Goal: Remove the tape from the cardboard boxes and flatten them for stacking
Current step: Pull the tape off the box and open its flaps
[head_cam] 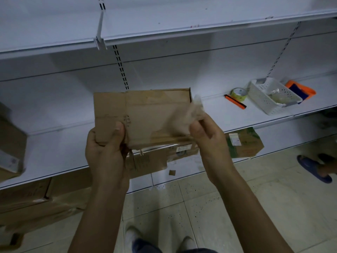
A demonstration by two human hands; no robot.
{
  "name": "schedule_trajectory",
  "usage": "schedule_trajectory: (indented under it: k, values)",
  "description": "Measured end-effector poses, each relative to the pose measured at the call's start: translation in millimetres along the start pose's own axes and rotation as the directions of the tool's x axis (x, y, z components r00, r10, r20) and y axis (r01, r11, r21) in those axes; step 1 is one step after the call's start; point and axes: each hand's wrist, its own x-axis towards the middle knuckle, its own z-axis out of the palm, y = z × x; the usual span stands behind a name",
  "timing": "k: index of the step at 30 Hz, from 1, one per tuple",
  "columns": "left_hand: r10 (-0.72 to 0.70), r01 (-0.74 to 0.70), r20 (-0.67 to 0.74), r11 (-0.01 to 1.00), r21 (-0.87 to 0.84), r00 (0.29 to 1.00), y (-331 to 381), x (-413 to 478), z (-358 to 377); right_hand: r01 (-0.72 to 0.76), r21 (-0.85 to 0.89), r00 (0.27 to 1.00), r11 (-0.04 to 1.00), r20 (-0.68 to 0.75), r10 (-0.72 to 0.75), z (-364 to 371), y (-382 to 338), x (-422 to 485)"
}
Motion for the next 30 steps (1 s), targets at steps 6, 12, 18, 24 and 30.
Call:
schedule_trajectory:
  k: [6, 12, 18, 24, 30]
  values:
    - [-0.070, 0.070, 0.020, 0.997, -0.027, 0.997, 2.0, 3.0, 0.4, 0.010, 0.115, 0.964, 0.993, -0.265, 0.021, -7.8, -6.6, -1.8]
    - [0.573, -0.622, 0.428, 0.191, 0.759, 0.699, -5.1, -19.5, 14.7, -0.089, 0.080, 0.936, 0.993, -0.335, 0.111, -16.1, -8.3, -9.3]
    - [0.022, -0.792, 0.792, 0.016, 0.611, 0.611, -43.0, -64.9, 54.1, -0.110, 0.099, 0.945, 0.989, -0.297, 0.135, -18.5, -11.9, -17.3]
    - [0.115, -0.863, 0.864, -0.074, 0.500, 0.491, -49.1, -50.9, 53.0, -0.049, -0.072, 0.963, 0.996, -0.267, 0.028, -36.1, -25.7, -24.4]
    - [0.113, -0.918, 0.913, -0.021, 0.397, 0.392, -19.0, -20.4, 64.8, 0.152, -0.433, 0.977, 0.889, -0.068, -0.200, -40.3, -42.1, -23.6]
